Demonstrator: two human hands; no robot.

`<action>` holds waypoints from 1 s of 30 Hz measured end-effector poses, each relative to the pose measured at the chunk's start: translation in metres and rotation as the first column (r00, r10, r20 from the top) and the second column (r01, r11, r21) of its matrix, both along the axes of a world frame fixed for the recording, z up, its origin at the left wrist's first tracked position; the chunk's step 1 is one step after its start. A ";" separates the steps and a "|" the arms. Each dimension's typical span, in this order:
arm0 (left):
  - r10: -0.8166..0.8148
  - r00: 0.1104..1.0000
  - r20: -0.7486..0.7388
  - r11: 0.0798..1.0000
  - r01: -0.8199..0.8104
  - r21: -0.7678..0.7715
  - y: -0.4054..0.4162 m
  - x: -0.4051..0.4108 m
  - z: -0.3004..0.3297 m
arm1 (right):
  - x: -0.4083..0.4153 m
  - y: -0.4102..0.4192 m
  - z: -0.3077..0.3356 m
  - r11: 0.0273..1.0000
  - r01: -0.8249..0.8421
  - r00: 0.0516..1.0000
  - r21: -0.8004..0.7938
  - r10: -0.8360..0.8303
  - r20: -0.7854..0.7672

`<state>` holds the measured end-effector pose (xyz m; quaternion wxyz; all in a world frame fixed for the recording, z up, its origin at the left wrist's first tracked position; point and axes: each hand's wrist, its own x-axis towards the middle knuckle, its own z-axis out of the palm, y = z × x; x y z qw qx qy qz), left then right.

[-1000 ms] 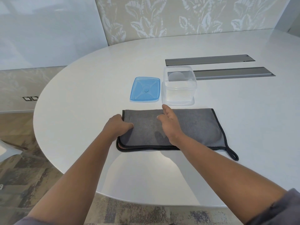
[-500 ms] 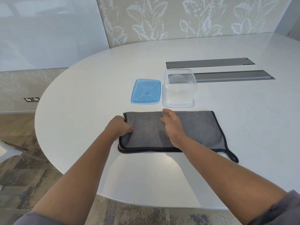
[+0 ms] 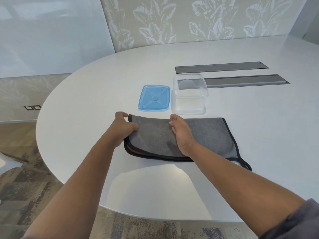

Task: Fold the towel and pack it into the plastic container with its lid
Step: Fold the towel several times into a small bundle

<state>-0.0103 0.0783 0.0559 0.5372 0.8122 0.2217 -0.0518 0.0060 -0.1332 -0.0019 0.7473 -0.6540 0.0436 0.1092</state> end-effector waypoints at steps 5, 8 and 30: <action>-0.116 0.981 0.155 0.982 0.137 -0.133 -0.021 0.001 0.034 | -0.005 0.001 0.007 0.950 0.071 0.992 0.304 -0.036 -0.119; -0.240 0.947 0.215 0.955 0.271 -0.125 -0.058 0.002 0.049 | -0.008 -0.011 0.020 0.947 0.069 0.989 0.312 -0.024 -0.146; -0.847 0.531 -0.023 0.305 0.522 0.796 -0.155 -0.022 -0.052 | 0.016 -0.155 0.031 0.968 0.207 0.956 -0.146 -0.231 -0.181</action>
